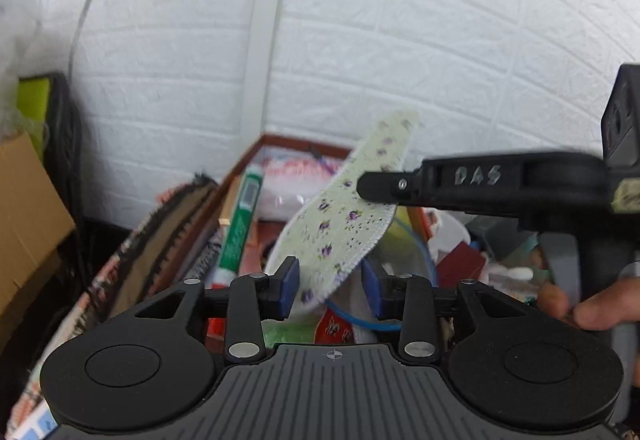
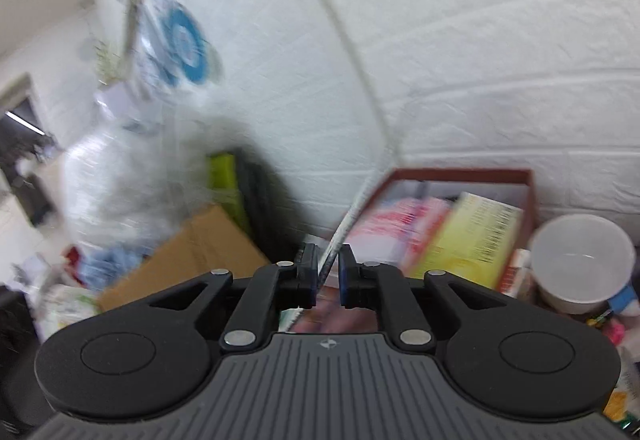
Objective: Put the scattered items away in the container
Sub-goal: 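Lift the insole and carry it into the shoe box, opening the grippers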
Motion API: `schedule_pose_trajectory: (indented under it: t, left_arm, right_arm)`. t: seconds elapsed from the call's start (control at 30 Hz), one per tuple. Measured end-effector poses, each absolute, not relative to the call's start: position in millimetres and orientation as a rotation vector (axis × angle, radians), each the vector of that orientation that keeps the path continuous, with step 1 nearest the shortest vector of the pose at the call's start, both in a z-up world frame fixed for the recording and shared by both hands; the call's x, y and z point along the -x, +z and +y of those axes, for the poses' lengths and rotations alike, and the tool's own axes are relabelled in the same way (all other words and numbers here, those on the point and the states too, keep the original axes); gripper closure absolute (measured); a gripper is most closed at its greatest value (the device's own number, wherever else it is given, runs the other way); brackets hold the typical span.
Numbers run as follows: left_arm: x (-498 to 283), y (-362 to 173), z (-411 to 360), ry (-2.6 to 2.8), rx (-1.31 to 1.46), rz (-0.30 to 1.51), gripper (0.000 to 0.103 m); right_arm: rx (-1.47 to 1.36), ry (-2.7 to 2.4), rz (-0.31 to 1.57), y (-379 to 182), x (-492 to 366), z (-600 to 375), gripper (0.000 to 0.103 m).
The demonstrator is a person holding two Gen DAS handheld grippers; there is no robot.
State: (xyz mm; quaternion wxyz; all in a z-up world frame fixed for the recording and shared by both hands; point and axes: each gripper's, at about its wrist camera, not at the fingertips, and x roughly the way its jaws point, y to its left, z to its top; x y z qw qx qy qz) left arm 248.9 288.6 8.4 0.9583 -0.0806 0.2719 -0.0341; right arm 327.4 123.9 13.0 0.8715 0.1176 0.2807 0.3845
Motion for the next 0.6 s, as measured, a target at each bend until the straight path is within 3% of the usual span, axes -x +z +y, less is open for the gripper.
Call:
schedule_pose_trajectory:
  t: [0.07,0.1,0.13,0.23,0.33,0.43,0.6]
  left_arm:
    - [-244,3,291,-0.09,0.181,0.534,0.032]
    - [-241,3,293,-0.092,0.192,0.517,0.028]
    - [-238,3,295,-0.092,0.204,0.502,0.021]
    - [-229,7,297,-0.102,0.241,0.481,0.019]
    - [-223,10,297,-0.105,0.277,0.468,0.006]
    - [-212,14,297,-0.086,0.292,0.448,0.0]
    - [-197,20,300,-0.081,0.307,0.427,0.0]
  right_arm:
    - [-0.158,0.722,0.588,-3,-332,123,0.069]
    - [-0.138,0.699,0.562,-6,-330,119,0.046]
    - [-0.123,0.681,0.537,-7,-327,115,0.031]
    - [-0.077,0.643,0.487,-8,-316,106,0.031]
    - [-0.032,0.615,0.45,-8,-307,103,0.031]
    - [0.021,0.621,0.429,-7,-304,110,0.034]
    - [0.054,0.69,0.431,-3,-314,127,0.035]
